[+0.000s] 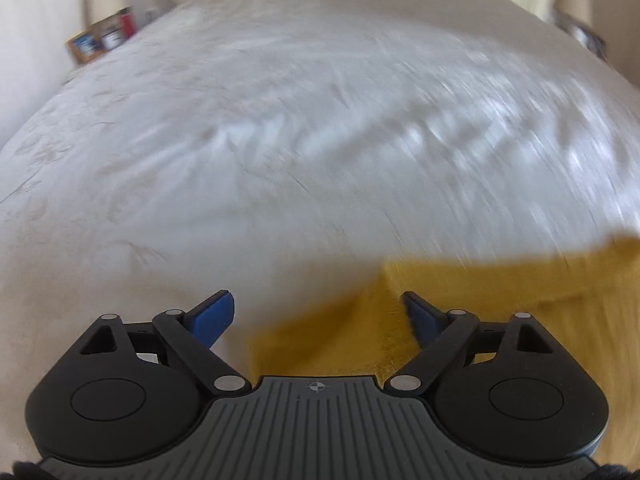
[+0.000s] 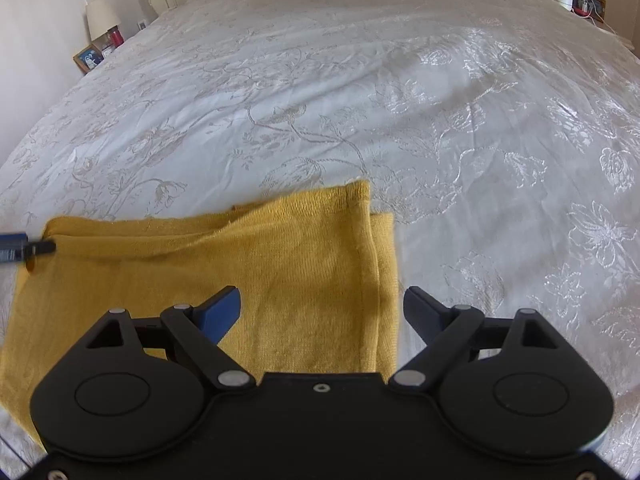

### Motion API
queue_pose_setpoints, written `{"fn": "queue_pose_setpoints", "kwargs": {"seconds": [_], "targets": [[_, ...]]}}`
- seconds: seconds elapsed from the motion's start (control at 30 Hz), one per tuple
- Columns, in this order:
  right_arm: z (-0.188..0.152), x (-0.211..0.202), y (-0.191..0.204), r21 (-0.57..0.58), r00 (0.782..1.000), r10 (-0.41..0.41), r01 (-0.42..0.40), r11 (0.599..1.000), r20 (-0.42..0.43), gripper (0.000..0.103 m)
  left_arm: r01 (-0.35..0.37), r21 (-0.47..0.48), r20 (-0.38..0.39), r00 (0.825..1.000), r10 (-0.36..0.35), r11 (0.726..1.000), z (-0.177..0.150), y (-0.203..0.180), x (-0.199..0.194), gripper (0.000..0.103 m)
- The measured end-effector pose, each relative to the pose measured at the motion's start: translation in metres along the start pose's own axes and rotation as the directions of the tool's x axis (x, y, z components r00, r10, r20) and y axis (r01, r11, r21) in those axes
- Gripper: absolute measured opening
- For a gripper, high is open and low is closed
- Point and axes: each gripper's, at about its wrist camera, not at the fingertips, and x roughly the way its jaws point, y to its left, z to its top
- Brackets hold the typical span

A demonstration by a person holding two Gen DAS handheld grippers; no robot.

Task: Fold small clothes

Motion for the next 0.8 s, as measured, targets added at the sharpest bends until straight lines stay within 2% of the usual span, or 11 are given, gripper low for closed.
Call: {"fn": "queue_pose_setpoints", "kwargs": {"seconds": [0.1, 0.2, 0.3, 0.43, 0.5, 0.6, 0.73, 0.8], "targets": [[0.001, 0.0, -0.002, 0.016, 1.0, 0.009, -0.009, 1.0, 0.0, 0.091, -0.023, -0.115, 0.022, 0.999, 0.025, 0.993, 0.019, 0.023, -0.005, 0.09], [-0.002, 0.002, -0.011, 0.064, 0.999, 0.034, -0.033, 0.997, -0.018, 0.091, 0.041, -0.185, 0.0, 0.999, -0.042, 0.982, 0.013, 0.039, -0.013, 0.091], [-0.011, 0.005, -0.022, 0.139, 0.996, 0.079, -0.072, 0.988, -0.046, 0.093, 0.122, -0.234, -0.067, 0.988, -0.141, 0.965, -0.018, 0.046, -0.02, 0.093], [-0.027, 0.008, -0.035, 0.215, 0.986, 0.143, -0.121, 0.969, -0.089, 0.095, 0.169, -0.27, -0.162, 0.963, -0.217, 0.948, -0.073, 0.043, -0.032, 0.093], [-0.035, 0.007, -0.038, 0.247, 0.977, 0.188, -0.159, 0.956, -0.098, 0.097, 0.187, -0.291, -0.187, 0.951, -0.248, 0.938, -0.096, 0.04, -0.036, 0.093], [-0.044, 0.005, -0.044, 0.311, 0.955, 0.277, -0.233, 0.922, -0.106, 0.102, 0.204, -0.29, -0.17, 0.95, -0.26, 0.935, -0.114, 0.034, -0.04, 0.1], [-0.053, 0.009, -0.046, 0.362, 0.923, 0.366, -0.303, 0.882, -0.121, 0.103, 0.204, -0.276, -0.172, 0.951, -0.257, 0.939, -0.107, 0.026, -0.03, 0.103], [-0.055, 0.012, -0.049, 0.38, 0.918, 0.38, -0.312, 0.871, -0.116, 0.103, 0.193, -0.281, -0.177, 0.952, -0.248, 0.94, -0.102, 0.023, -0.024, 0.102]]}}
